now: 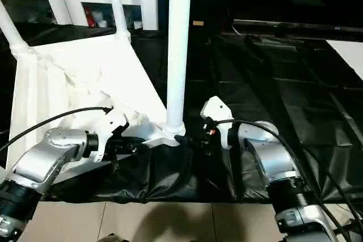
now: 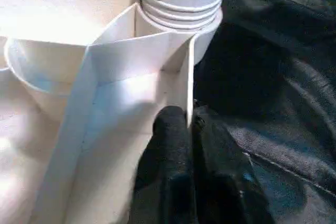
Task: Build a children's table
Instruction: Rotate leg to tighten
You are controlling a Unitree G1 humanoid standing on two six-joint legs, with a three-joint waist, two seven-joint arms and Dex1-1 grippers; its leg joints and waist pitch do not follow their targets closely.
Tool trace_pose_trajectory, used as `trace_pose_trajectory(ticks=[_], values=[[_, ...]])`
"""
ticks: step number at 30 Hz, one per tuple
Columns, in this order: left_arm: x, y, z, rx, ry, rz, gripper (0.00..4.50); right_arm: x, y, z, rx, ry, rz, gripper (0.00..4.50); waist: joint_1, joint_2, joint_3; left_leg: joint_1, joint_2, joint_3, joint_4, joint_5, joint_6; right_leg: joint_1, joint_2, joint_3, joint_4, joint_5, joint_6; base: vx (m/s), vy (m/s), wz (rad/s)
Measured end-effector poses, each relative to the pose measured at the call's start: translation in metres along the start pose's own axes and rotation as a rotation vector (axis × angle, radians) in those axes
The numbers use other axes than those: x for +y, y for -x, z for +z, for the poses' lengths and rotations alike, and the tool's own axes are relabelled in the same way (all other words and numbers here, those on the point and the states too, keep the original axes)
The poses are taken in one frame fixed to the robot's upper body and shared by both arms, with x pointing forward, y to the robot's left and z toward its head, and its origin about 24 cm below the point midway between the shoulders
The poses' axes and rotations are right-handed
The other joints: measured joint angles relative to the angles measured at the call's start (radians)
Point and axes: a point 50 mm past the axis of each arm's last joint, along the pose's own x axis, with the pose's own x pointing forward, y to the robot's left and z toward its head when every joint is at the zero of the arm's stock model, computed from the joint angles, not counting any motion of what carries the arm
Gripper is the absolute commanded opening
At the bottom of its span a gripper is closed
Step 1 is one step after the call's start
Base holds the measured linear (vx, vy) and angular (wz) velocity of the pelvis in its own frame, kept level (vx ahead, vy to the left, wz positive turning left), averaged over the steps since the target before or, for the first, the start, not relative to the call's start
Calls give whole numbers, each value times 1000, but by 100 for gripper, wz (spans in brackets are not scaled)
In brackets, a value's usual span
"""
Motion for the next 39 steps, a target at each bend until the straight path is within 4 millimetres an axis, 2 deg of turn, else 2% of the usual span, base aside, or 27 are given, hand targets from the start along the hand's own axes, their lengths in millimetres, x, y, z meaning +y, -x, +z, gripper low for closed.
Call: trace_pose_trajectory(ticks=[10,15,17,21,22,26,30,34,39], values=[[2,5,-3,-1,-24,-26,7,0,-17,-2,21,-5,39,450,-7,-1,0,0,0,0,0,0,0,0,0,0,0,1,-2,0,0,0],[0,10,-6,11,-57,-78,7,2,-28,-1,13,-8,79,450,-3,-2,-1,0,0,0,0,0,0,0,0,0,0,1,-3,0,0,0],[0,11,-6,12,-65,-91,0,3,-33,1,1,-4,98,420,0,-3,-1,0,0,0,0,0,0,0,-1,0,0,1,-3,0,0,0],[0,12,-8,18,-74,-107,0,5,-36,-1,-4,-17,128,410,4,-7,-3,0,0,0,0,0,0,0,-1,0,0,1,-3,0,0,0],[1,12,-8,19,-77,-108,0,6,-37,-2,-2,-20,133,378,4,-7,-4,0,0,0,0,0,0,0,-1,0,0,1,-3,0,0,0],[3,14,-10,26,-84,-117,0,6,-39,-5,5,-33,155,367,3,-13,-7,1,0,0,0,0,0,0,0,0,1,1,-2,0,0,0],[5,15,-9,32,-84,-132,0,5,-43,0,-6,-20,172,328,3,-18,-9,1,0,0,0,0,-1,0,0,0,1,1,-2,0,0,0],[8,16,-10,36,-82,-150,0,8,-47,-1,-15,-34,191,294,9,-18,-10,1,0,0,0,0,-1,0,-1,0,1,1,-2,0,0,0],[11,17,-11,42,-76,-158,0,9,-49,-1,-23,-39,191,274,10,-18,-10,1,0,0,1,1,-1,0,0,0,3,1,-2,0,0,0]])
